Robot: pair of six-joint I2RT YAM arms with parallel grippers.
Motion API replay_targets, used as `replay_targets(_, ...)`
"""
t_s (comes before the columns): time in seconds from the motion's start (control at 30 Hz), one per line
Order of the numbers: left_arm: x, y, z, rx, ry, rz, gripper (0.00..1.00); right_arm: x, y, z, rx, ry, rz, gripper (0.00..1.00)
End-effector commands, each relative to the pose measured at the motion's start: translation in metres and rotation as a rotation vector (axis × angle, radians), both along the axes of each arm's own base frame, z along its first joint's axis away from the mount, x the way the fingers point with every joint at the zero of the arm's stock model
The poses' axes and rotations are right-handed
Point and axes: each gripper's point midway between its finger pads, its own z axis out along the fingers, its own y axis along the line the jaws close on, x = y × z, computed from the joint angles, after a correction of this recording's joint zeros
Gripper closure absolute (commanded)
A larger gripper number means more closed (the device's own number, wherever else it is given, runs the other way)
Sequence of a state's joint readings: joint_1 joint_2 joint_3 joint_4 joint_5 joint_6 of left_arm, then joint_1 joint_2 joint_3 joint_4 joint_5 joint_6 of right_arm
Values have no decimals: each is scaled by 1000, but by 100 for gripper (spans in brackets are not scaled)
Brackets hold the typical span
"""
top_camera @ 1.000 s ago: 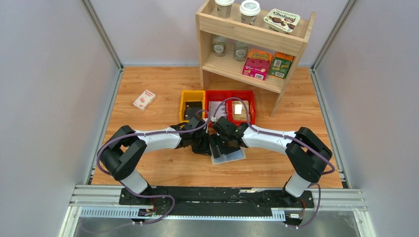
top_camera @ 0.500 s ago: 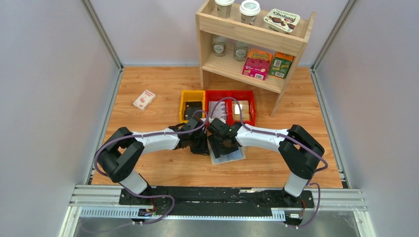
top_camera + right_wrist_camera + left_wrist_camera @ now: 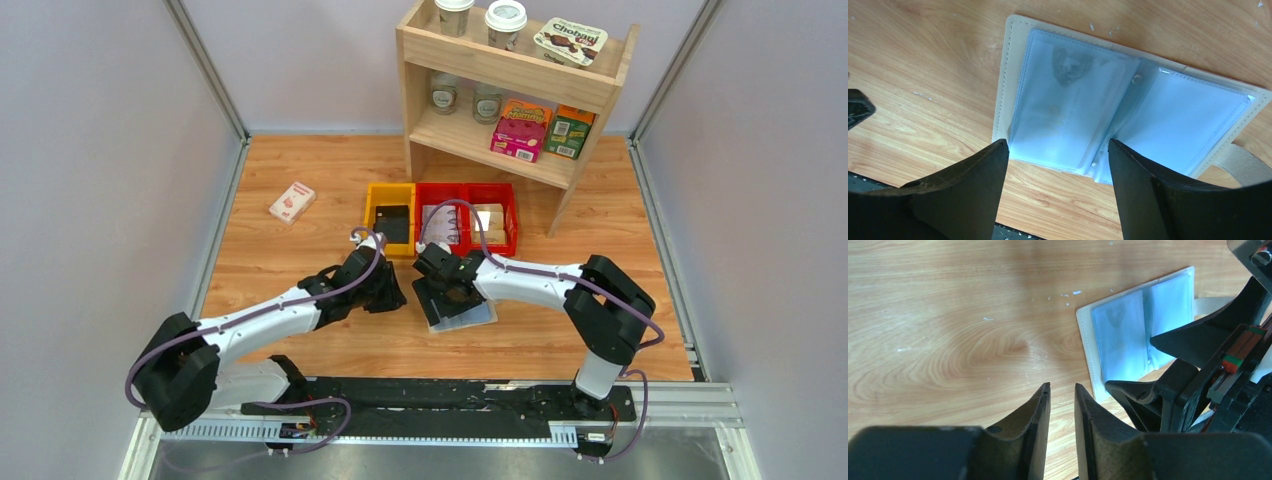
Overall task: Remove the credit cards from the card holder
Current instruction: Remove the credit card from the card holder.
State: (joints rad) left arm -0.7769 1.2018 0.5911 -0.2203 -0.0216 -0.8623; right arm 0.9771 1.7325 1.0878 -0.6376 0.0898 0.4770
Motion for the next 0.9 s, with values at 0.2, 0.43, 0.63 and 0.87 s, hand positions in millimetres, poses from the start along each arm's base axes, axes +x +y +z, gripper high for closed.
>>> replay_targets(0.2, 8, 12, 20, -37, -97, 81, 58, 3, -3, -3, -52, -4, -9, 34)
replay_targets(0.43, 8, 7, 27, -64, -102, 67, 57, 1, -12, -13, -104, 7, -25, 39)
replay_targets(0.63, 8, 0, 33, -89, -108, 38, 56, 0, -16, -18, -126, 16, -27, 49)
replay_targets(0.87, 8, -26, 45, -185, -99, -36, 60, -4, -9, -12, 28, 60, -8, 69)
